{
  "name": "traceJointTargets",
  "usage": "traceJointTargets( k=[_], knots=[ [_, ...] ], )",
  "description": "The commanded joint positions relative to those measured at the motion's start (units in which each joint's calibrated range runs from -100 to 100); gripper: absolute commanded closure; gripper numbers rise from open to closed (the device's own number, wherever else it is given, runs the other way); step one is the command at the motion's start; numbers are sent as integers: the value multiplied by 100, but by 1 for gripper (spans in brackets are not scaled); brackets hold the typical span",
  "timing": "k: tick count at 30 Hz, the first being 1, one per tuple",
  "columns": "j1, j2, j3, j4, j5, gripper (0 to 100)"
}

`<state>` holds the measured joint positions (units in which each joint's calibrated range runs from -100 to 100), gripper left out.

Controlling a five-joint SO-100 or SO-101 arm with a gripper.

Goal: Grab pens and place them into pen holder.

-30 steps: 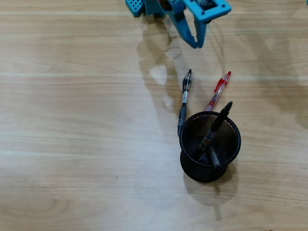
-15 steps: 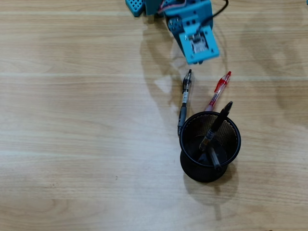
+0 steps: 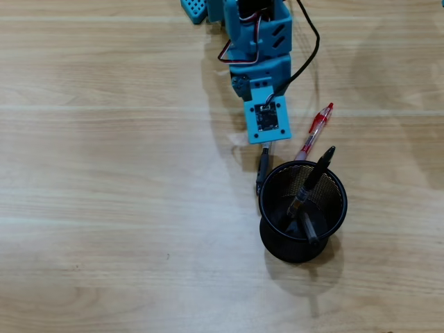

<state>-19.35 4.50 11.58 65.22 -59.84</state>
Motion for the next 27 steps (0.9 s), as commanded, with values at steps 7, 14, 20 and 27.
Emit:
traceJointTargets(
  k=[7,14,20,27],
  knots=[
    [97,495,-244,-913,-18,98],
    [115,689,-262,-913,-23,94],
    [115,756,-262,-922,-18,88],
    [97,781,-199,-922,-18,88]
  ],
)
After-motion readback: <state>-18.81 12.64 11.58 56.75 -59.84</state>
